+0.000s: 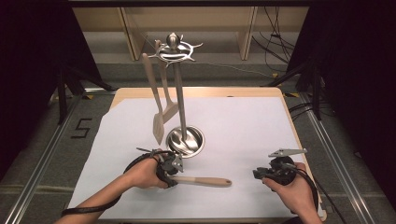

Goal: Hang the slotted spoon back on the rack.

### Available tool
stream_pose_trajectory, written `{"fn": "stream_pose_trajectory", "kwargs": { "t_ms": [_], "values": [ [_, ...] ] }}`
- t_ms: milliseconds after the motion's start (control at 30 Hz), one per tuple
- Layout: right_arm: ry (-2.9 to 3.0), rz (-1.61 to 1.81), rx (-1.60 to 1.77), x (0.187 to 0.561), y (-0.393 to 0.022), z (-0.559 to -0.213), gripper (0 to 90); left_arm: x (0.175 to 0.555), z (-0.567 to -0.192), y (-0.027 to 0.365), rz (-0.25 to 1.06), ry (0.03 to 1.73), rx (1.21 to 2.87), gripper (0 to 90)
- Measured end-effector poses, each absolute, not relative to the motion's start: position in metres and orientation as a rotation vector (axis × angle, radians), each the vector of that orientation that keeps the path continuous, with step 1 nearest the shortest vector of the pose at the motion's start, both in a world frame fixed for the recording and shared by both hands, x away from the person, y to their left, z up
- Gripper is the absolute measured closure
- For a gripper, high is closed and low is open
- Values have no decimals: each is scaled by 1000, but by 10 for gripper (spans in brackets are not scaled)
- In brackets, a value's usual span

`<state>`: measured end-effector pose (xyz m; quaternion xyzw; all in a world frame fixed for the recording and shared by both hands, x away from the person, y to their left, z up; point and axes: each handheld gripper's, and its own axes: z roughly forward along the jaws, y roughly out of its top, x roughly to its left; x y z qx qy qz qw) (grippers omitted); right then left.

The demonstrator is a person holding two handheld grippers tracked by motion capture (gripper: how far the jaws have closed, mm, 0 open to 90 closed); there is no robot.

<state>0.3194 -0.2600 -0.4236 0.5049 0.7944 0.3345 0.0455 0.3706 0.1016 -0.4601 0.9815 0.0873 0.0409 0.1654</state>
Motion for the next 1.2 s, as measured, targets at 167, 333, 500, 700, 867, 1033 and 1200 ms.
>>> {"fn": "stream_pose_trajectory", "kwargs": {
  "t_ms": [167, 333, 500, 700, 867, 1033, 1200],
  "values": [
    [2428, 1022, 1552, 319, -259, -423, 739, 373, -462, 99, 98, 232, 2808, 604],
    [2427, 1021, 1543, 320, -260, -424, 739, 377, -462, 98, 41, 218, 2829, 619],
    [2430, 1028, 1546, 320, -260, -424, 739, 382, -462, 98, -7, 219, 2831, 644],
    [2430, 1020, 1546, 319, -260, -424, 739, 380, -461, 95, 10, 144, 2852, 727],
    [2419, 1020, 1552, 319, -261, -424, 740, 375, -461, 95, 52, 107, 2856, 761],
    [2418, 1021, 1553, 318, -261, -424, 741, 370, -461, 97, 84, 152, 2840, 784],
    [2415, 1020, 1555, 319, -261, -424, 742, 368, -463, 103, 99, 173, 2780, 785]
  ]
}}
